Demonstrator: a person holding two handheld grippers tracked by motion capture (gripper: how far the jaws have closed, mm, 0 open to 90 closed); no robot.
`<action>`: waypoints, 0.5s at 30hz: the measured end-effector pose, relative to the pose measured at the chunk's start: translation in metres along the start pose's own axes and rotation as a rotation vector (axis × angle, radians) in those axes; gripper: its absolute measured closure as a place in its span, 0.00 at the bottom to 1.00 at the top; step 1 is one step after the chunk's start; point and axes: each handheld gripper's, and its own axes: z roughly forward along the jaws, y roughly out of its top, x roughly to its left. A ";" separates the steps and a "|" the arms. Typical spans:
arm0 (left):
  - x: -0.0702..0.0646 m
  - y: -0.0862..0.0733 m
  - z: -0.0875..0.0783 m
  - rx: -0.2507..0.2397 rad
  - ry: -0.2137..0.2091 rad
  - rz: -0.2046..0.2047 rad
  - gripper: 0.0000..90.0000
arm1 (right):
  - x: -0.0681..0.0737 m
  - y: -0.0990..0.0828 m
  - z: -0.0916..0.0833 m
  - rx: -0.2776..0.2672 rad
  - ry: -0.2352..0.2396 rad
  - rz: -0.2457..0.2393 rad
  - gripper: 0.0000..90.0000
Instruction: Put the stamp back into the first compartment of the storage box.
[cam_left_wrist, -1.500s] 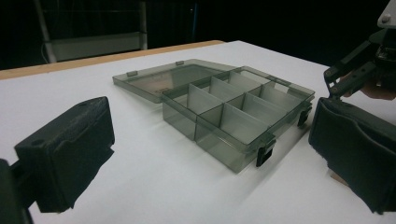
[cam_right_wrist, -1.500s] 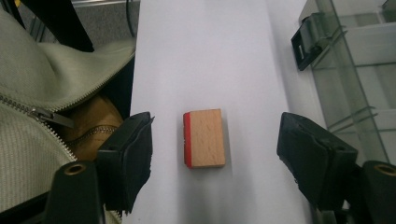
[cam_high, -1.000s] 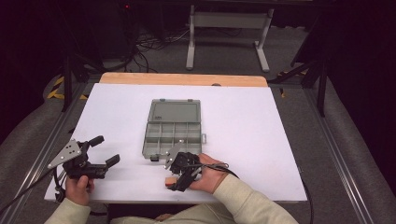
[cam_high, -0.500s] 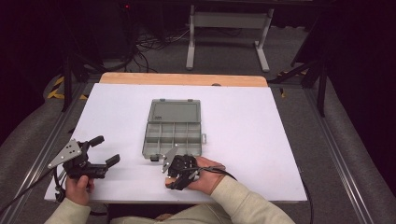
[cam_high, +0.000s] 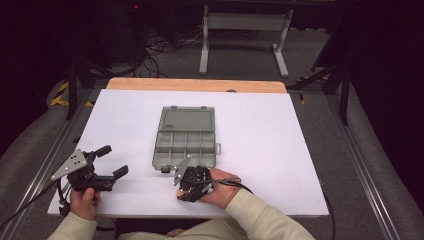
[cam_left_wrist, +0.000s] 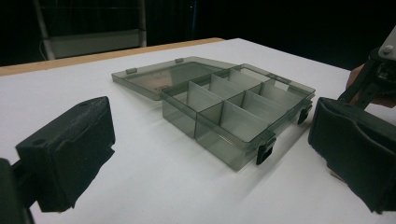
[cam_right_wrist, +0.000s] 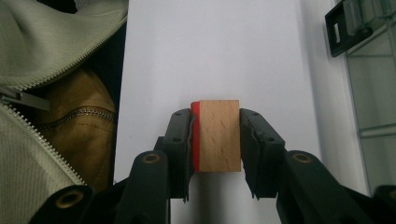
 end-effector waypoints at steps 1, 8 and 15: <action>0.000 0.000 0.000 0.002 0.000 0.001 0.02 | -0.002 0.000 0.000 -0.013 -0.001 -0.021 0.73; 0.000 0.000 0.000 0.001 -0.001 0.000 0.02 | -0.004 0.002 -0.010 -0.040 -0.022 -0.031 0.73; 0.000 0.000 0.000 0.000 -0.002 0.001 0.02 | -0.010 0.006 -0.024 -0.057 -0.042 -0.026 0.73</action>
